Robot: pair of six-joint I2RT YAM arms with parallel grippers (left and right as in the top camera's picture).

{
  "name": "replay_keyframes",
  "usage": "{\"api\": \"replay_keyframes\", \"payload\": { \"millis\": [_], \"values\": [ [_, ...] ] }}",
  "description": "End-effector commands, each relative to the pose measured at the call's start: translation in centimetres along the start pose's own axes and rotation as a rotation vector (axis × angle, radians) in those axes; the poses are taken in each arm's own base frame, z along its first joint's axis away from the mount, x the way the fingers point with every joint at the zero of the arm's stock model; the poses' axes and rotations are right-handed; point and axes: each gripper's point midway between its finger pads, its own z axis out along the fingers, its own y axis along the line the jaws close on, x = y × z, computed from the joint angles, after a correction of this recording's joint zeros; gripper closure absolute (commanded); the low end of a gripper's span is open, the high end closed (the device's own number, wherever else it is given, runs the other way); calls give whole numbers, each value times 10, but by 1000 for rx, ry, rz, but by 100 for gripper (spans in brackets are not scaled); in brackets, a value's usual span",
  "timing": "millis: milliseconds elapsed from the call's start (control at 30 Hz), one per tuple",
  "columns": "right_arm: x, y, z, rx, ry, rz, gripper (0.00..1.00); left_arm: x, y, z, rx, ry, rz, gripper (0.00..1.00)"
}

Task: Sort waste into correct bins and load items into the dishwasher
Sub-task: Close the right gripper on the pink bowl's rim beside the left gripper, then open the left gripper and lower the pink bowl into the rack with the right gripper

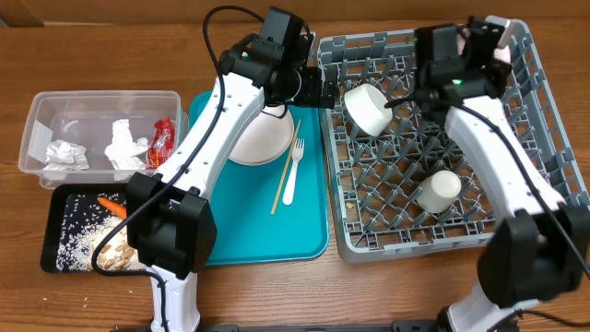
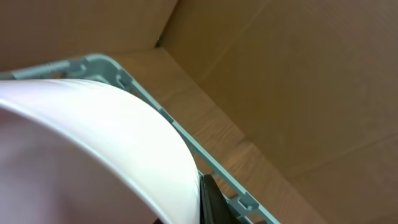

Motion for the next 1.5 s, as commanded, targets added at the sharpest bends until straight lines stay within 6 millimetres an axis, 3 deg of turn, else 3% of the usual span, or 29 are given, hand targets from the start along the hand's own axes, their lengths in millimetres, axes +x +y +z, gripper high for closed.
{"api": "replay_keyframes", "payload": {
  "millis": [0, 533, 800, 900, 1067, 1133, 1233, 1467],
  "values": [
    [-2, 5, 3, 66, -23, -31, 96, -3, 1, 0, -16, -13, 31, 0],
    [36, 93, 5, 71, -64, -366, 96, -5, 5, -1, -39, -20, 31, 0],
    [53, 109, 10, 88, -58, -454, 96, -5, 5, -1, -42, -21, 32, 0],
    [52, 108, 8, 96, -63, -458, 86, -5, 5, -1, -42, -21, 32, 0],
    [52, 111, 2, 91, -75, -462, 57, -5, 5, -1, -42, -21, 32, 0],
    [51, 113, -3, 88, -85, -464, 41, -5, 6, -1, -42, -21, 31, 0],
    [48, 115, -14, 100, -109, -468, 26, -5, 7, -1, -43, -22, 29, 0],
    [42, 120, -38, 99, -153, -515, 16, -5, 12, -2, -50, -17, 18, 0]
  ]
}}
